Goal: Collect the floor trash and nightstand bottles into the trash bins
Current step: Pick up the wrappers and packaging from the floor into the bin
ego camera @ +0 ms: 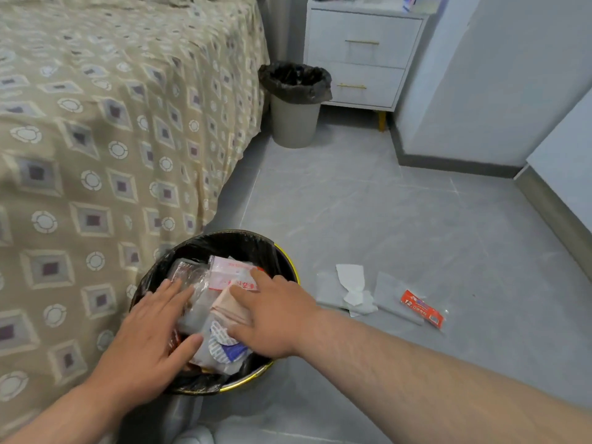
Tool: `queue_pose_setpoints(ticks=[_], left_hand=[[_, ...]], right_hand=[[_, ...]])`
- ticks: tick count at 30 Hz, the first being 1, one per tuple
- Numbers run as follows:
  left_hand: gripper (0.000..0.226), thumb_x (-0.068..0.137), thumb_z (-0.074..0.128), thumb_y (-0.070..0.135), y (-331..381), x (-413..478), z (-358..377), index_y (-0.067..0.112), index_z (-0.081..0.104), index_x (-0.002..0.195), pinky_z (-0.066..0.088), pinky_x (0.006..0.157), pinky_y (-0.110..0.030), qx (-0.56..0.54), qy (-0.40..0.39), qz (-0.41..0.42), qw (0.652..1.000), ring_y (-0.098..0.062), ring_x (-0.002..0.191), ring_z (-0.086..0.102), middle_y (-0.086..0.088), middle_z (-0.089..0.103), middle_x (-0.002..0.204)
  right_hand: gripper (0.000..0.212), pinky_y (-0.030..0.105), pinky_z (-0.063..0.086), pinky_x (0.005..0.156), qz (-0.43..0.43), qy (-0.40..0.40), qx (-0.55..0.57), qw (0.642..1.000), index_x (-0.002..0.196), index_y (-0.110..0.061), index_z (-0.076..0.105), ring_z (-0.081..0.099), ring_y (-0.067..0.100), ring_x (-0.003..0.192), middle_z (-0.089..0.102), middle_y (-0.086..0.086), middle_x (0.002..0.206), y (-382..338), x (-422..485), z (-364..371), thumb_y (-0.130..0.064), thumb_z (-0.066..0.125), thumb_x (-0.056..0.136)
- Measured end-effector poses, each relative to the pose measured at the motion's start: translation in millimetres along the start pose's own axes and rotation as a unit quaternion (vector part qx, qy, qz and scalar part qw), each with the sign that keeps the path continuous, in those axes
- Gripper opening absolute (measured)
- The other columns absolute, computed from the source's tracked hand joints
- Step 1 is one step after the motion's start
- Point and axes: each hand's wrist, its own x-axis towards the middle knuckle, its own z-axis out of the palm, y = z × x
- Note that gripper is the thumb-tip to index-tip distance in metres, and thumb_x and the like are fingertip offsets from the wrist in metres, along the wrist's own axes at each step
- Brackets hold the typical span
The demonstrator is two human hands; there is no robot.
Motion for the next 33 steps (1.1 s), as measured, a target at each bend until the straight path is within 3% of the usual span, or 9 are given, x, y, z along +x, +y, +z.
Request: queue_pose_setpoints(ticks=[5, 9, 14, 16, 20, 23, 26, 31, 33], left_hand=[[0.086, 0.084, 0.019, 0.076, 11.1, 9.4, -31.2, 0.014, 0.051, 0.134, 0.014, 0.111, -0.027, 0.026, -0.003, 0.041, 0.999, -0.011, 0.134, 0.03, -0.008, 0.045, 0.144], [0.08, 0.086, 0.023, 0.073, 70.2, 39.5, -58.5, 0.014, 0.056, 0.128, 0.004, 0.112, -0.012, 0.014, 0.007, 0.13, 0.991, -0.009, 0.134, 0.028, 0.001, 0.04, 0.142], [0.079, 0.081, 0.017, 0.078, 171.4, 80.3, -37.2, 0.024, 0.058, 0.123, 0.022, 0.106, -0.021, -0.01, -0.024, 0.204, 0.979, -0.014, 0.128, 0.042, 0.0, 0.049, 0.14], [0.085, 0.074, 0.014, 0.081, 211.6, 94.2, -10.9, 0.027, 0.053, 0.127, 0.022, 0.105, -0.019, -0.016, -0.054, 0.214, 0.975, -0.013, 0.131, 0.039, 0.004, 0.045, 0.142], [0.086, 0.066, 0.014, 0.069, 254.8, 118.5, 64.2, 0.027, 0.038, 0.137, 0.027, 0.107, -0.023, -0.001, -0.178, 0.167, 0.97, -0.012, 0.132, 0.031, 0.008, 0.036, 0.143], [0.069, 0.079, 0.038, 0.057, 255.1, 146.0, 123.4, 0.024, 0.032, 0.14, 0.035, 0.104, -0.034, 0.01, -0.234, 0.101, 0.967, -0.021, 0.129, 0.036, 0.001, 0.035, 0.142], [0.071, 0.085, 0.05, 0.038, 248.5, 175.6, 170.0, 0.024, 0.018, 0.147, 0.037, 0.103, -0.04, 0.006, -0.243, -0.02, 0.97, -0.034, 0.13, 0.033, -0.012, 0.025, 0.146], [0.091, 0.083, 0.057, 0.047, 231.1, 221.7, 231.3, 0.034, -0.006, 0.148, 0.031, 0.107, -0.055, 0.049, -0.25, -0.074, 0.964, -0.043, 0.14, 0.005, -0.017, -0.017, 0.154], [0.097, 0.078, 0.061, 0.054, 229.3, 235.0, 244.5, 0.037, -0.005, 0.147, 0.031, 0.107, -0.055, 0.052, -0.264, -0.072, 0.96, -0.047, 0.138, 0.012, -0.018, -0.02, 0.153]], right_hand=[[0.053, 0.044, 0.038, 0.102, 0.029, 0.057, 0.061, 0.996, 0.139, -0.024, 0.04, 0.039, 0.034, 0.122, 0.045, 0.01, 0.135, 35.2, -50.8, -27.2, -0.048, 0.041, 0.092], [0.05, 0.042, 0.035, 0.105, 0.092, 0.074, 0.077, 0.99, 0.14, -0.02, 0.038, 0.035, 0.03, 0.128, 0.044, 0.008, 0.139, 90.4, -99.1, -39.2, -0.038, 0.041, 0.094], [0.049, 0.04, 0.037, 0.105, 0.233, 0.09, 0.128, 0.96, 0.14, -0.021, 0.038, 0.037, 0.029, 0.13, 0.045, 0.008, 0.138, 187.8, -152.3, -28.5, -0.032, 0.043, 0.093], [0.049, 0.038, 0.036, 0.105, 0.284, 0.088, 0.143, 0.944, 0.139, -0.02, 0.041, 0.039, 0.03, 0.13, 0.047, 0.01, 0.138, 225.0, -166.5, -12.1, -0.033, 0.045, 0.092], [0.045, 0.037, 0.04, 0.101, 0.337, 0.059, 0.165, 0.925, 0.132, -0.02, 0.048, 0.046, 0.032, 0.123, 0.053, 0.011, 0.13, 276.9, -177.2, 35.5, -0.033, 0.049, 0.089], [0.045, 0.036, 0.042, 0.096, 0.349, 0.03, 0.182, 0.919, 0.13, -0.023, 0.049, 0.049, 0.031, 0.118, 0.054, 0.01, 0.124, 297.4, -173.8, 71.0, -0.031, 0.048, 0.087], [0.046, 0.035, 0.042, 0.097, 0.355, 0.009, 0.187, 0.916, 0.132, -0.022, 0.048, 0.048, 0.031, 0.118, 0.051, 0.011, 0.126, 310.0, -164.8, 100.9, -0.03, 0.049, 0.086], [0.047, 0.035, 0.042, 0.098, 0.357, 0.019, 0.192, 0.914, 0.13, -0.019, 0.049, 0.046, 0.033, 0.119, 0.049, 0.011, 0.132, 320.2, -143.3, 137.7, -0.031, 0.049, 0.085], [0.051, 0.037, 0.041, 0.099, 0.369, 0.033, 0.171, 0.913, 0.134, -0.017, 0.045, 0.042, 0.033, 0.121, 0.045, 0.012, 0.134, 322.1, -133.9, 147.3, -0.032, 0.049, 0.086]])
